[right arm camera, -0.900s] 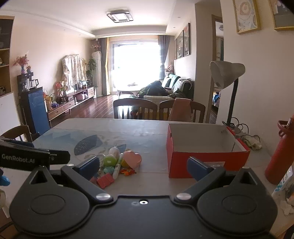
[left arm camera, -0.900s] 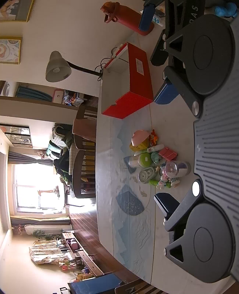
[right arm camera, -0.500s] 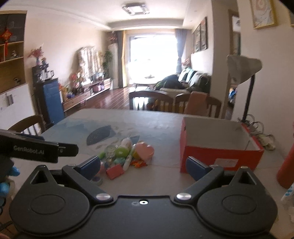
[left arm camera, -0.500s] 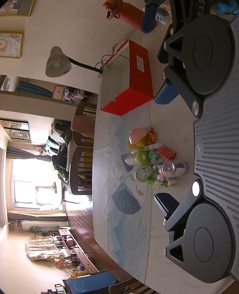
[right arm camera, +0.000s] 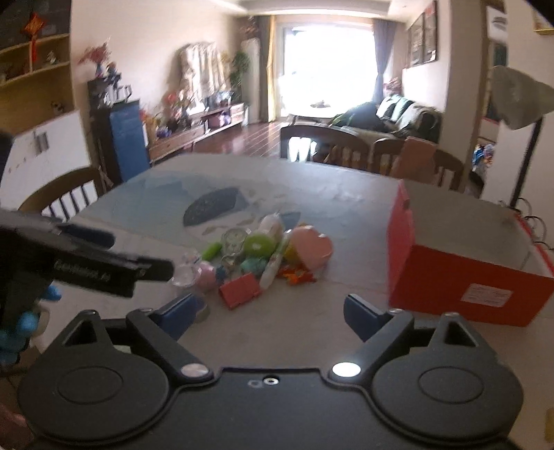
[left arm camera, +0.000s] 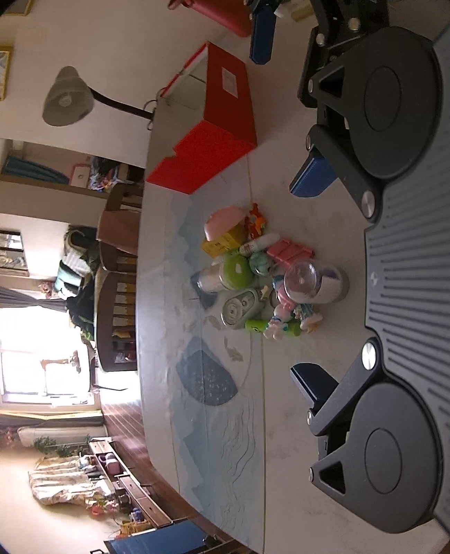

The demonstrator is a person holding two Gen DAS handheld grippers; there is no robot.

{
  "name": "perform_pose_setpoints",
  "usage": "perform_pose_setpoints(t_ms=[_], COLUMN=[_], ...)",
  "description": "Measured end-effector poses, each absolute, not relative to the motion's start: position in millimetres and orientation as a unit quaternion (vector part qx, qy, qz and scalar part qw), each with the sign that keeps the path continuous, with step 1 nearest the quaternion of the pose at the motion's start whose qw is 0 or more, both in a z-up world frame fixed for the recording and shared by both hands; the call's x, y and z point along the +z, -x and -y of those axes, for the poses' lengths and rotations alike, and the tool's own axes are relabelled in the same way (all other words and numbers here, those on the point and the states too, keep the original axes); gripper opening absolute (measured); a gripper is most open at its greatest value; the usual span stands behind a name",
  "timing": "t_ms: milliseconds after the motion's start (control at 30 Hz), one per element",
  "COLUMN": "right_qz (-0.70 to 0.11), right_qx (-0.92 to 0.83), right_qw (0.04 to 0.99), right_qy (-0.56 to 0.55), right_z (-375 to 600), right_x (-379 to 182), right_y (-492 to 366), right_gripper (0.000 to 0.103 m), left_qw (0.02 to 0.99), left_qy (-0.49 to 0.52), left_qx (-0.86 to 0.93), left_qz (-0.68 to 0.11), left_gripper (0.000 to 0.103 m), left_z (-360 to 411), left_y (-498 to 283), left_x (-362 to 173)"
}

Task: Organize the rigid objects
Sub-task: 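Move both tools toward the pile of small items on the table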

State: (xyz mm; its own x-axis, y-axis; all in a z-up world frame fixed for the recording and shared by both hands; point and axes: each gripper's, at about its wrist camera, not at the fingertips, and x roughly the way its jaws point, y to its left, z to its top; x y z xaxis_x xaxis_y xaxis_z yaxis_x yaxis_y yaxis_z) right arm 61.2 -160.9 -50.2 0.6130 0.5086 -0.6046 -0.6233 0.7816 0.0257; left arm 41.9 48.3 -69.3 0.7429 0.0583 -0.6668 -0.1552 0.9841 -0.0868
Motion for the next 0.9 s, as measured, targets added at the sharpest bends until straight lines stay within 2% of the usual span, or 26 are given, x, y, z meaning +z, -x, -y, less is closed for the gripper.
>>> perform_pose_setpoints(t_ms=[200, 567, 733, 900], right_qz=[-0.316, -0.341, -0.346, -0.347], right_qx=[0.348, 0.370, 0.366, 0.362], right_qw=[0.872, 0.852, 0.851, 0.852], right_qy=[0.134, 0.145, 0.149, 0.148], right_z=[122, 71, 50, 38], right_x=[-70, -101, -114, -121], right_y=[-60, -74, -79, -85], right_gripper=[0.084, 0.071, 0.060, 0.059], left_qw=[0.925, 0.918, 0.913, 0.910], left_qy=[0.083, 0.087, 0.089, 0.090], left_qx=[0.050, 0.017, 0.014, 0.007], left_qz=[-0.366, -0.387, -0.398, -0.404], left_gripper=[0.102, 0.102, 0.102, 0.102], left_z=[-74, -102, -115, -124], left_y=[-64, -82, -87, -91], left_x=[-84, -96, -103, -109])
